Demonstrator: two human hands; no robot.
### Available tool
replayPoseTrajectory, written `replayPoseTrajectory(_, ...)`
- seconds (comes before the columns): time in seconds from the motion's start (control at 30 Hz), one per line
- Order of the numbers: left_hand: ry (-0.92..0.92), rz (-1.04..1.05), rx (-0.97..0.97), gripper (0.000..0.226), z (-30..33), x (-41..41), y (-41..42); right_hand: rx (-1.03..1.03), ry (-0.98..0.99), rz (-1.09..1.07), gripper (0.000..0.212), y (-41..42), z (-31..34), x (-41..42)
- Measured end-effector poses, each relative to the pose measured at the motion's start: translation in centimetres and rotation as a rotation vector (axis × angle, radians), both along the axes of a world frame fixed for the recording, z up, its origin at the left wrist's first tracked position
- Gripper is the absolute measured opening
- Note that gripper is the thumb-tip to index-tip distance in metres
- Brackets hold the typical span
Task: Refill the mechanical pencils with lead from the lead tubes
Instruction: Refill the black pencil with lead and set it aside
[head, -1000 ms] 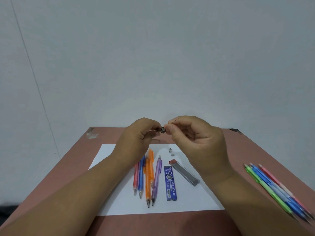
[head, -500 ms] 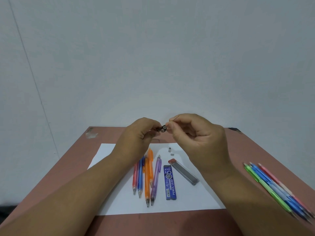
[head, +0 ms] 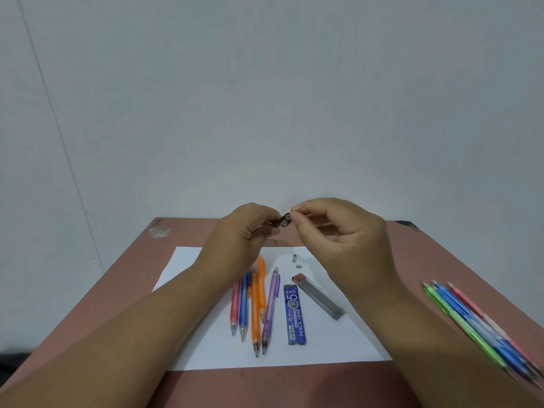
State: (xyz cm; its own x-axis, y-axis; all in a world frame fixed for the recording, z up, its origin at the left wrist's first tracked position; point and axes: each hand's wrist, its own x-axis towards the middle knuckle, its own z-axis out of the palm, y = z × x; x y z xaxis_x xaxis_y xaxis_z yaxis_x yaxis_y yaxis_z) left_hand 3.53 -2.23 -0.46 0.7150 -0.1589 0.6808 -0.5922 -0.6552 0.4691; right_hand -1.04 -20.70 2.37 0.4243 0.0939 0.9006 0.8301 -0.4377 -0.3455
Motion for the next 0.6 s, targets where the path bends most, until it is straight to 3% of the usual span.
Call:
replayPoseTrajectory(0.47, 0.043, 0.005, -0.038, 0.019, -0.29, 0.18, -0.10, 0.060, 0.188, -0.063, 0.014, -0.01, -0.04, 0.11)
replayPoseTrajectory(0.6, 0.058, 0.014, -0.052, 0.019, -0.26, 0.15, 0.00, 0.066, 0.308, -0.176, 0.014, -0.58, 0.06, 0.63)
